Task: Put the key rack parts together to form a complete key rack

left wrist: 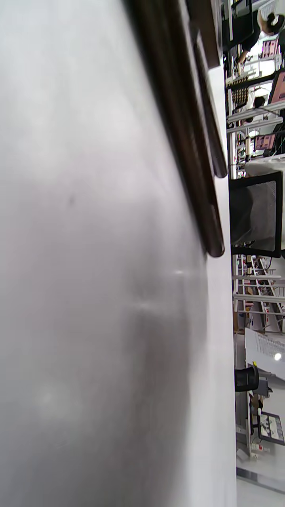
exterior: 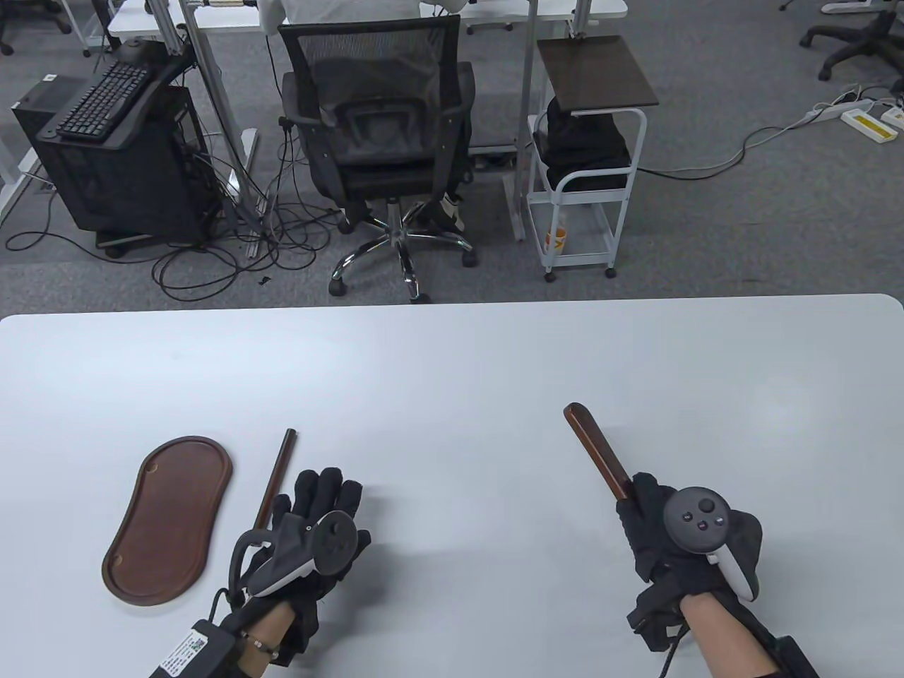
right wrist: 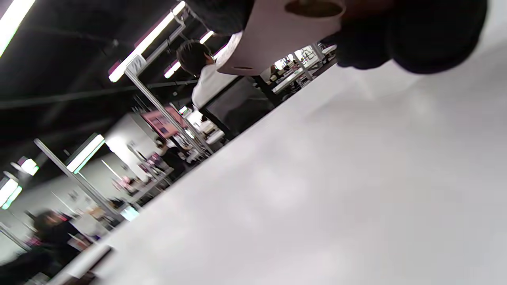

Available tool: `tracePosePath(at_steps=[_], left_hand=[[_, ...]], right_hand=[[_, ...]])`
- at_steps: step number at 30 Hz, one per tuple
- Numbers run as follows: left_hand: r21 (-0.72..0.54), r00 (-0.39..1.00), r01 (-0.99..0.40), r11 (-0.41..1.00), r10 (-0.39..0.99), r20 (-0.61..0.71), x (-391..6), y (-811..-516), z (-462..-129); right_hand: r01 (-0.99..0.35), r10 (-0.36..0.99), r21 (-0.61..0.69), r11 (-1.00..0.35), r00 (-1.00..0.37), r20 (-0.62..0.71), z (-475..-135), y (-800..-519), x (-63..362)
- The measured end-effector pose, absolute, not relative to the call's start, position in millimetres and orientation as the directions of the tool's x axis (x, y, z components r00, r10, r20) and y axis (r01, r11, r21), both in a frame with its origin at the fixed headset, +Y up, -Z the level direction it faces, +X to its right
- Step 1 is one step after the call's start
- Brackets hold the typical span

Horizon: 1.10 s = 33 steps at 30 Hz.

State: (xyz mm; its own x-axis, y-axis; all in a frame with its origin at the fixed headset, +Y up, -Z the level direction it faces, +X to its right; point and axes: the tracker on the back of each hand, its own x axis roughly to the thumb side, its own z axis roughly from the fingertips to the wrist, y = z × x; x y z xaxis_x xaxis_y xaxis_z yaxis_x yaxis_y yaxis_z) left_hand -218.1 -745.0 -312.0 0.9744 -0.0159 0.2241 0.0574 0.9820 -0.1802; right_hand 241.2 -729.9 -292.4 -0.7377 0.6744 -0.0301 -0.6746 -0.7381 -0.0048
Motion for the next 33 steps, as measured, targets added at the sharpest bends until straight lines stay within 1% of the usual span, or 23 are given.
tracePosePath(at_steps=[3, 5, 7, 10, 14, 18, 21, 24, 28, 33], left_hand=[[-0.170, 0.983, 0.041, 0.985, -0.009, 0.185, -229, -742, -316], [-0.170, 0.988, 0.032, 0.985, -0.005, 0.157, -236, -741, -319], [-0.171, 0.992, 0.025, 0.985, -0.002, 0.129, -244, -741, -321], [-0.170, 0.996, 0.009, 0.985, 0.006, 0.086, -255, -740, -325], [-0.165, 1.000, -0.011, 0.986, 0.014, 0.019, -273, -738, -331], [-0.170, 0.998, -0.019, 0.985, 0.009, -0.057, -290, -739, -338], [-0.190, 0.994, 0.005, 0.982, -0.025, -0.102, -299, -742, -343], [-0.211, 0.990, 0.057, 0.976, -0.082, -0.111, -302, -741, -346], [-0.229, 0.976, 0.164, 0.960, -0.192, -0.103, -302, -740, -350], [-0.262, 0.961, 0.229, 0.938, -0.261, -0.096, -298, -745, -356]], right_hand=[[-0.793, 0.793, 0.047, -0.607, -0.608, -0.038, -287, -728, 238], [-0.849, 0.848, 0.064, -0.525, -0.528, -0.041, -284, -729, 239], [-0.907, 0.907, 0.103, -0.408, -0.415, -0.070, -283, -733, 239], [-0.939, 0.941, 0.137, -0.315, -0.328, -0.083, -283, -740, 241], [-0.961, 0.960, 0.121, -0.250, -0.262, -0.096, -282, -746, 247], [-0.965, 0.964, 0.103, -0.240, -0.250, -0.095, -282, -747, 250], [-0.960, 0.959, 0.116, -0.256, -0.268, -0.095, -281, -747, 249], [-0.954, 0.953, 0.122, -0.274, -0.287, -0.100, -281, -748, 249], [-0.951, 0.949, 0.123, -0.284, -0.297, -0.105, -281, -748, 248], [-0.948, 0.946, 0.131, -0.291, -0.306, -0.109, -280, -748, 247]])
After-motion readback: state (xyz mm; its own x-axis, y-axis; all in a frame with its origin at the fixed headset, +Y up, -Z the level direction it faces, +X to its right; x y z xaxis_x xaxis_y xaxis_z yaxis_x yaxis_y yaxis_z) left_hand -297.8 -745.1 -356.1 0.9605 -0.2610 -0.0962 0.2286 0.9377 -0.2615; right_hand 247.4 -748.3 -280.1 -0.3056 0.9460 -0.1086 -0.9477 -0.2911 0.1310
